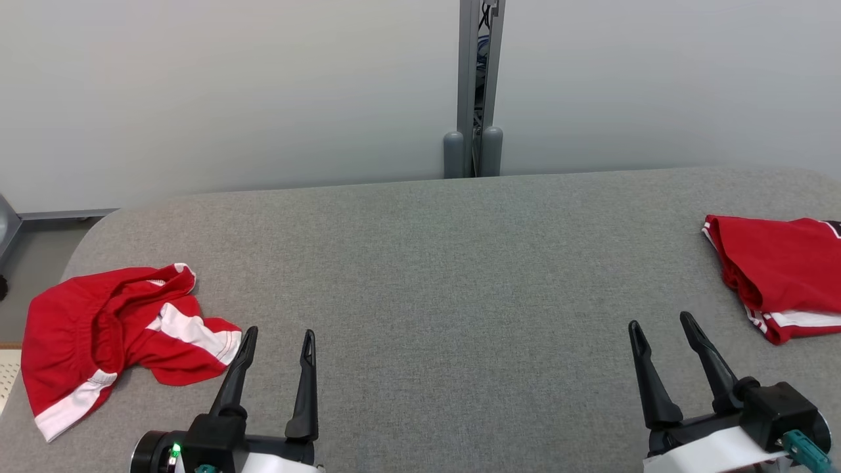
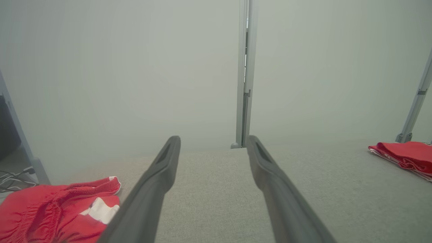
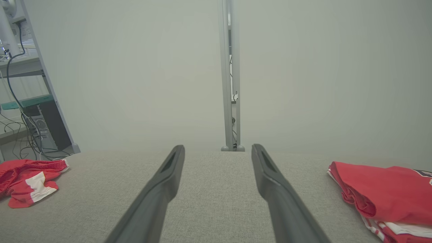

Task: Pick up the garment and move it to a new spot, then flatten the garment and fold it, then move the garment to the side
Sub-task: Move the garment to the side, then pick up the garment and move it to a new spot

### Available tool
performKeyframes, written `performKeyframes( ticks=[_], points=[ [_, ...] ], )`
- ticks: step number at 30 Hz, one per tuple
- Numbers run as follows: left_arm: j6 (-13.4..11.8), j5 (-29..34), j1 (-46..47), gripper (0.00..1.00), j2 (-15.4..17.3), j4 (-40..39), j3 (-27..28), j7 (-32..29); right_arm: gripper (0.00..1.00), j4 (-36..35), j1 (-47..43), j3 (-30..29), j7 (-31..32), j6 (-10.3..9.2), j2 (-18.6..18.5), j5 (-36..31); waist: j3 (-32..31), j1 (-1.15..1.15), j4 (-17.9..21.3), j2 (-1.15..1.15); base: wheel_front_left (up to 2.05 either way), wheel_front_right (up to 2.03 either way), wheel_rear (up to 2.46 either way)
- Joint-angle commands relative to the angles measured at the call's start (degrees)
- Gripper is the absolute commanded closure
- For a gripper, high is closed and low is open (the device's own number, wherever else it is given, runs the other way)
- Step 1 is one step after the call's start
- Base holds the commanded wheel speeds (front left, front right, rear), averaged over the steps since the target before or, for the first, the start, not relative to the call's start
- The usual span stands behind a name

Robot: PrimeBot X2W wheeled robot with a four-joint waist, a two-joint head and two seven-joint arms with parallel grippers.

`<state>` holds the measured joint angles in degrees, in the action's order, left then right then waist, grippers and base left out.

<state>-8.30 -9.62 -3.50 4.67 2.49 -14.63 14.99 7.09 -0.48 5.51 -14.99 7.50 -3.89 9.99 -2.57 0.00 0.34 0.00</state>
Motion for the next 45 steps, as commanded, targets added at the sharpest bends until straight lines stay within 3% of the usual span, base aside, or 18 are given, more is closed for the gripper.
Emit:
performKeyframes(
  ticks=[1,12,27,45],
  points=[
    [0.8,0.6,-0.7,0.00,-0.1,-0.6,0.9,0.2,0.00,-0.3,-0.9,-0.4,-0.3,-0.02,0.1,-0.3,0.0,0.00,0.1,0.00,0.00,0.00,0.00],
    [2.7,3.5,-2.4,0.00,-1.2,1.3,3.3,0.2,0.00,-1.0,-1.9,0.0,-0.3,-0.02,0.7,-1.3,-0.1,0.00,0.7,0.00,0.00,0.00,0.00],
    [1.5,5.8,-2.6,0.00,-1.7,1.3,3.6,0.2,0.00,-1.4,-2.7,-0.4,-0.3,-0.02,0.9,-1.5,-0.2,0.00,0.0,0.00,0.00,0.00,0.00],
    [-1.1,4.3,-2.9,0.00,-1.7,-1.5,3.6,0.2,0.00,-1.5,-1.8,1.5,-0.3,-0.02,0.9,0.0,0.3,0.00,-9.3,0.00,0.00,0.00,0.00]
  ],
)
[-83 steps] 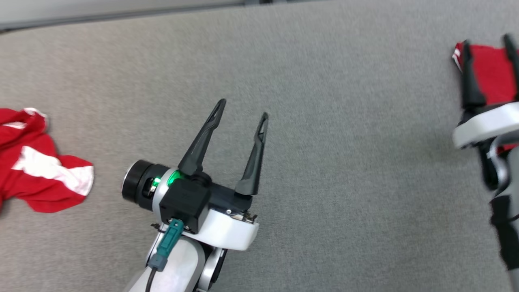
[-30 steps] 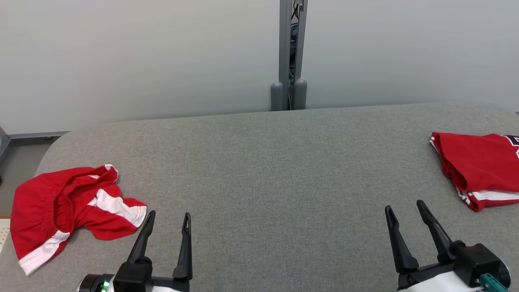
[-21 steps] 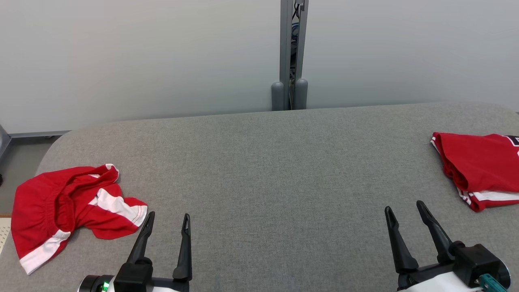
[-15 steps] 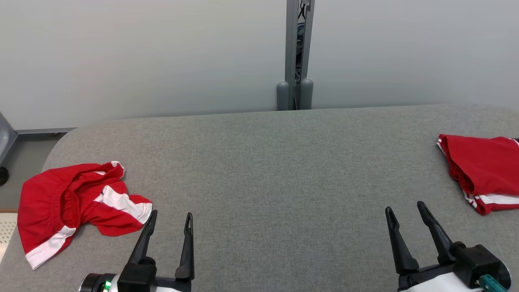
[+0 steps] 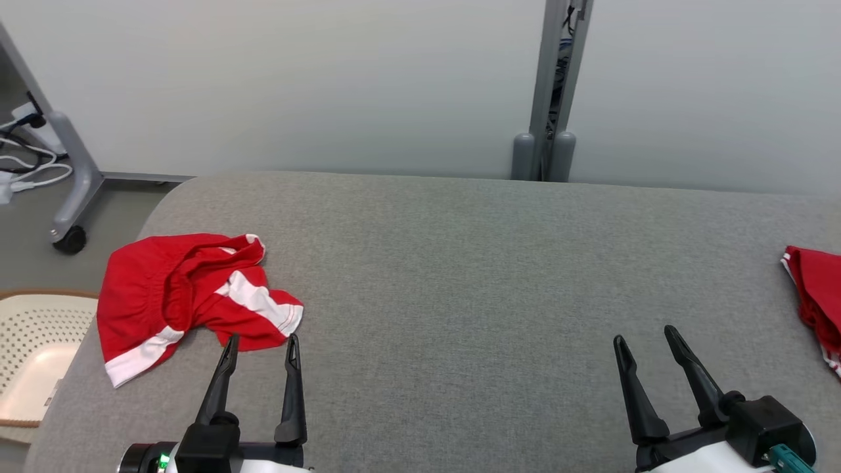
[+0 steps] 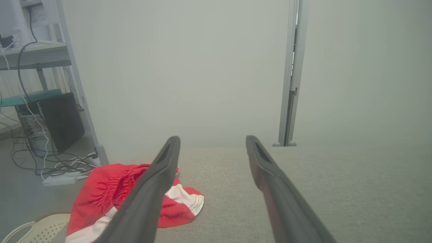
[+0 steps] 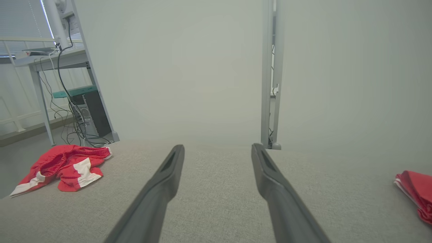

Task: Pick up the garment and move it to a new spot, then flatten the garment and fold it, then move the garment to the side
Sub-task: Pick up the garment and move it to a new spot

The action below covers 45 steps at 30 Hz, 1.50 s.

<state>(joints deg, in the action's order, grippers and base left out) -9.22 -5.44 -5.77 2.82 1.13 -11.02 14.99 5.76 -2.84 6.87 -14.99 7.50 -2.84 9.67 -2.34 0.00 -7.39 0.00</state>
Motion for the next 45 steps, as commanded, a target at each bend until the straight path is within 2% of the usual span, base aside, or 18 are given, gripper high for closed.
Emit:
performKeyframes(
  ticks=[1,16,22,35,41,45],
  points=[
    [-0.3,0.2,-0.7,0.00,0.2,-0.2,-0.1,0.2,0.00,-0.1,0.5,0.3,-0.3,-0.02,-0.2,0.4,0.0,0.00,-2.3,0.00,0.00,0.00,0.00],
    [-0.3,-1.0,-1.0,0.00,0.2,-1.0,-0.2,0.2,0.00,-0.5,-1.0,1.2,-0.3,-0.02,-0.2,1.9,-0.3,0.00,-12.1,0.00,0.00,0.00,0.00],
    [-0.6,-1.9,-1.5,0.00,0.2,-1.6,0.3,0.2,0.00,-0.7,-0.9,1.6,-0.3,-0.02,-0.2,2.1,-0.2,0.00,-14.9,0.00,0.00,0.00,0.00],
    [-0.8,-2.9,-1.7,0.00,0.2,-2.5,0.9,0.2,0.00,-0.6,-1.5,1.9,-0.3,-0.02,-0.2,1.3,0.2,0.00,-17.0,0.00,0.00,0.00,0.00],
    [-0.6,-4.6,1.7,0.00,0.2,-2.2,2.3,0.2,0.00,-0.8,0.3,2.1,-0.3,-0.02,-0.3,-0.7,3.7,0.00,-16.6,0.00,0.00,0.00,0.00],
    [-0.1,-6.9,5.9,0.00,0.2,-1.0,3.1,0.2,0.00,-1.3,1.9,1.9,-0.3,-0.02,-1.8,-1.4,7.3,0.00,-16.1,0.00,0.00,0.00,0.00]
  ],
)
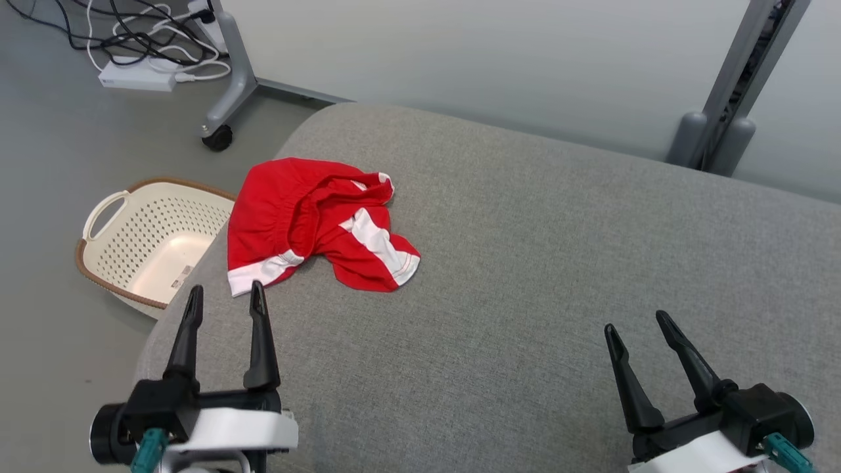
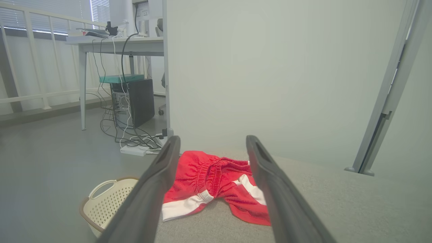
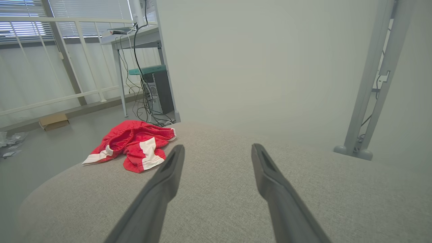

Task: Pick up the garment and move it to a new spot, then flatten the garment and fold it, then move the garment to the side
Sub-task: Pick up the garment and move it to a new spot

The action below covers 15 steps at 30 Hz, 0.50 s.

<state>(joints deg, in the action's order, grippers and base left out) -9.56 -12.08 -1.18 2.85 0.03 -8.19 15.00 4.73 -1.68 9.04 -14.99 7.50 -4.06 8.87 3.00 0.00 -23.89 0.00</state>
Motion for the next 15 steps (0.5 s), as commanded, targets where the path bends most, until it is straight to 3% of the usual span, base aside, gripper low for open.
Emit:
performKeyframes(
  ticks=[1,9,15],
  points=[
    [0.5,-0.7,2.6,0.00,0.1,0.6,0.5,0.2,0.00,-0.3,1.2,0.0,-0.3,-0.02,-1.1,-0.6,3.0,0.00,0.7,0.00,0.00,0.00,0.00],
    [2.3,-3.7,13.1,0.00,0.1,5.8,4.0,0.1,0.00,-1.4,6.3,2.1,-0.3,-0.02,-5.3,-0.6,10.8,0.00,2.5,0.00,0.00,0.00,0.00],
    [5.2,-4.2,22.5,0.00,0.1,14.3,6.5,0.1,0.00,-1.7,10.0,3.2,-0.3,-0.02,-7.9,0.0,15.5,0.00,4.6,0.00,0.00,0.00,0.00]
  ],
)
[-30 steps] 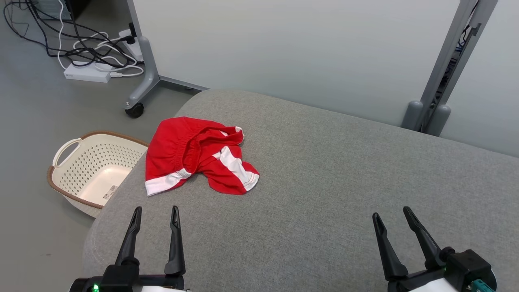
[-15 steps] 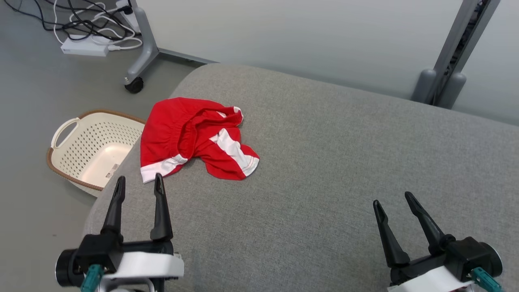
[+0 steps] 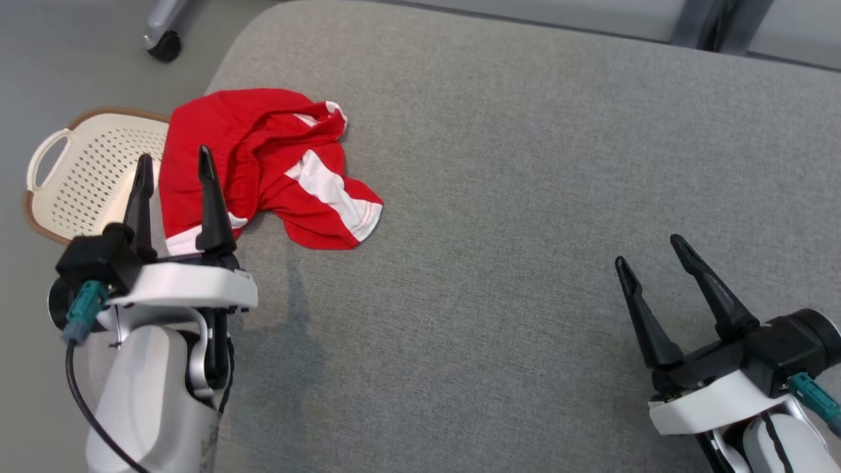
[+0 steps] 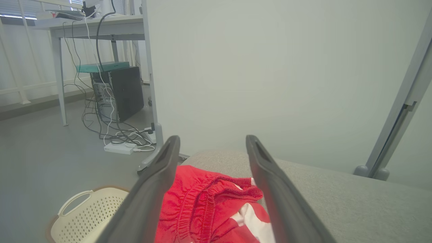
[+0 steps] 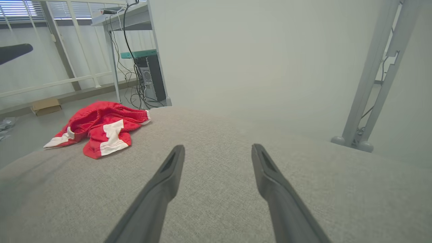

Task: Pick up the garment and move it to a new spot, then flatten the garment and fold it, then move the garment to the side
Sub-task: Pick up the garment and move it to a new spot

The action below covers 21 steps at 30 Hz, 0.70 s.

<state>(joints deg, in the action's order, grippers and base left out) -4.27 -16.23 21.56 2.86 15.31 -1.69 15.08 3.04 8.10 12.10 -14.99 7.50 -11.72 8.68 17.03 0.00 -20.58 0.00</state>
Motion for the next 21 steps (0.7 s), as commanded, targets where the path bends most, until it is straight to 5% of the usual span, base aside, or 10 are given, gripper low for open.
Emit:
performKeyframes(
  ticks=[1,10,21],
  points=[
    [0.4,-0.1,1.4,0.00,0.1,0.7,0.4,0.1,0.00,-0.1,0.6,0.0,-0.3,-0.02,-0.6,0.3,2.2,0.00,1.5,0.00,0.00,0.00,0.00],
    [0.8,-1.9,16.8,0.00,1.5,22.3,5.1,-1.1,0.00,-0.9,2.6,0.3,-0.3,-0.02,-2.3,0.5,7.2,0.00,4.8,0.00,0.00,0.00,0.00],
    [2.8,-6.3,28.8,0.00,4.5,43.0,6.7,-13.1,0.00,-1.5,5.9,0.5,-0.3,-0.02,-2.2,1.3,10.2,0.00,7.1,0.00,0.00,0.00,0.00]
  ],
)
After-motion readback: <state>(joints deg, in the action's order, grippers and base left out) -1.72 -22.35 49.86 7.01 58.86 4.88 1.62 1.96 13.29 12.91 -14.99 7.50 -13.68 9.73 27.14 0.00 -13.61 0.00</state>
